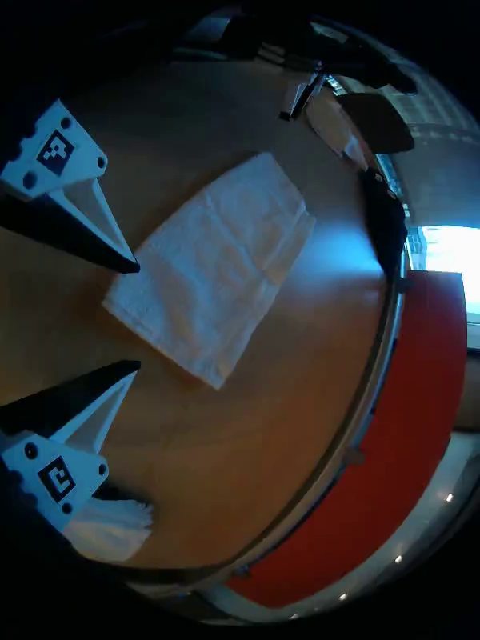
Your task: Fold towel
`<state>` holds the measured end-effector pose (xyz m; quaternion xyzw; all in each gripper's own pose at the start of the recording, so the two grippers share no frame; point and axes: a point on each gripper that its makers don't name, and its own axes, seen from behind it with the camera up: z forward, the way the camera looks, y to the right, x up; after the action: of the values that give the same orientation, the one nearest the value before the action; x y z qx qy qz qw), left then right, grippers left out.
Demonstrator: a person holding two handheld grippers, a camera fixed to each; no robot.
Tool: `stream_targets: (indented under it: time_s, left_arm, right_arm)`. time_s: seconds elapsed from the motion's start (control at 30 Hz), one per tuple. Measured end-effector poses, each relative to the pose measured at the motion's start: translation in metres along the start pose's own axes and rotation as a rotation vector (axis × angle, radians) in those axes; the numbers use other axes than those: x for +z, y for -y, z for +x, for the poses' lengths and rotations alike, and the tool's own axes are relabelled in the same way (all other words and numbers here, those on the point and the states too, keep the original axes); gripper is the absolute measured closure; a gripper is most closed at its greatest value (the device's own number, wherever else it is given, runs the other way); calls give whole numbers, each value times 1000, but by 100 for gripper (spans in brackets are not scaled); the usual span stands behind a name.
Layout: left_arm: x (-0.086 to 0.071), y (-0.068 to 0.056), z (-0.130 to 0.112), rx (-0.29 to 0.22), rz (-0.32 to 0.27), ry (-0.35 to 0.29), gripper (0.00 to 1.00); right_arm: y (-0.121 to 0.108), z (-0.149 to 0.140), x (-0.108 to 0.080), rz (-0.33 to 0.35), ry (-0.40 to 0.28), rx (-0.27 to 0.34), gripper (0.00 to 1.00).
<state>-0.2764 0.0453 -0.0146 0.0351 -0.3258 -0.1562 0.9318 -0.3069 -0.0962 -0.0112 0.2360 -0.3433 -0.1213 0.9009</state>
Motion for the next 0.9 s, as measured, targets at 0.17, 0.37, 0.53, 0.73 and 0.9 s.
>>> stream_targets:
  time_s: [0.17,0.37,0.53,0.73,0.9]
  left_arm:
    - [-7,5,-6,-6,11,-1,11]
    - [-16,12,-15,-13,21,-2,11]
    - [-21,18,-26,-20,34,7,11]
    - [-26,21,-34,-34,41,8,11]
    - [-29,22,-37,-42,42,7,11]
  right_arm:
    - [1,-3,1,15,8,-9,16]
    - [4,-10,3,41,23,-20,18]
    - [8,-19,5,72,46,-26,34]
    - [9,-26,4,95,64,-23,54]
    - [10,-28,3,115,68,-20,60]
